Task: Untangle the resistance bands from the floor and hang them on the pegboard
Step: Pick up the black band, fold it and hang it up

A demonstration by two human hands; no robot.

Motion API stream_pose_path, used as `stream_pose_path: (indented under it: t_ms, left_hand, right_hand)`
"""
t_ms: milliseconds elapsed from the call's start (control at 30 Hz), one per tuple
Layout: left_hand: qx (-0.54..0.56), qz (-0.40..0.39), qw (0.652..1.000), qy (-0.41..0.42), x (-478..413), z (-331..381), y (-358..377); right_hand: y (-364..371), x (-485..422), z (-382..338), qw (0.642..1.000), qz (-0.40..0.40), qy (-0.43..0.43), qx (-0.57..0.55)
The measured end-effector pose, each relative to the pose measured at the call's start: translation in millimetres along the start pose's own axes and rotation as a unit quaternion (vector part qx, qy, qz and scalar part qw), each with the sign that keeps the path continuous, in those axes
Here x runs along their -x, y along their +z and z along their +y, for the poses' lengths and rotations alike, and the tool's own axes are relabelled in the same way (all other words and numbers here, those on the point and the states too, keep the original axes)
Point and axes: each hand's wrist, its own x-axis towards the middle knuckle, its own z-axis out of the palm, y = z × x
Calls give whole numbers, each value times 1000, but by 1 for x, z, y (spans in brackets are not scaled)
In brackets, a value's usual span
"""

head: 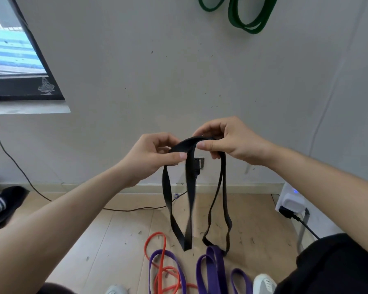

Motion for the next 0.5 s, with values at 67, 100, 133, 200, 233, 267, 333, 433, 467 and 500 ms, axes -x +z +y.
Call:
stream_pose_path:
  t_ms: [67, 100, 133, 200, 233, 267, 333, 433, 467, 500]
  left_hand:
    - [-13, -4, 1000, 5, 0, 0, -3]
    - [-18, -5, 1000, 11, 1, 2, -4]
    - [-26, -4, 999, 18, 1, 3, -5]
    - [-64, 9, 997, 39, 2, 6, -6]
    - [-93, 25, 994, 54, 2, 6, -6]
    - [-124, 46, 989, 71, 2, 6, -6]
    - [-151, 84, 981, 86, 2, 6, -4]
    - [-125, 81, 987, 58, 1, 6, 0]
    - [-122, 69, 989, 52, 0, 5, 0]
    - [-123, 57, 989, 52, 0, 5, -1]
  right_hand:
    - [1, 1, -1, 1000, 3, -1, -5]
    - [1, 1, -1, 1000, 2, -1, -8]
    - [1, 2, -2, 1000, 1, 1, -10]
    - [1, 3, -2, 1000, -1, 7, -15]
    - [0, 3, -2, 1000, -1, 9, -19]
    - [0, 3, -2, 1000, -1, 12, -24]
    - [2, 3, -2, 999, 0, 16, -34]
    - [3, 1, -1, 999, 4, 16, -33]
    - [3, 1, 0, 999, 5, 16, -32]
    - [3, 1, 1, 999, 7, 16, -32]
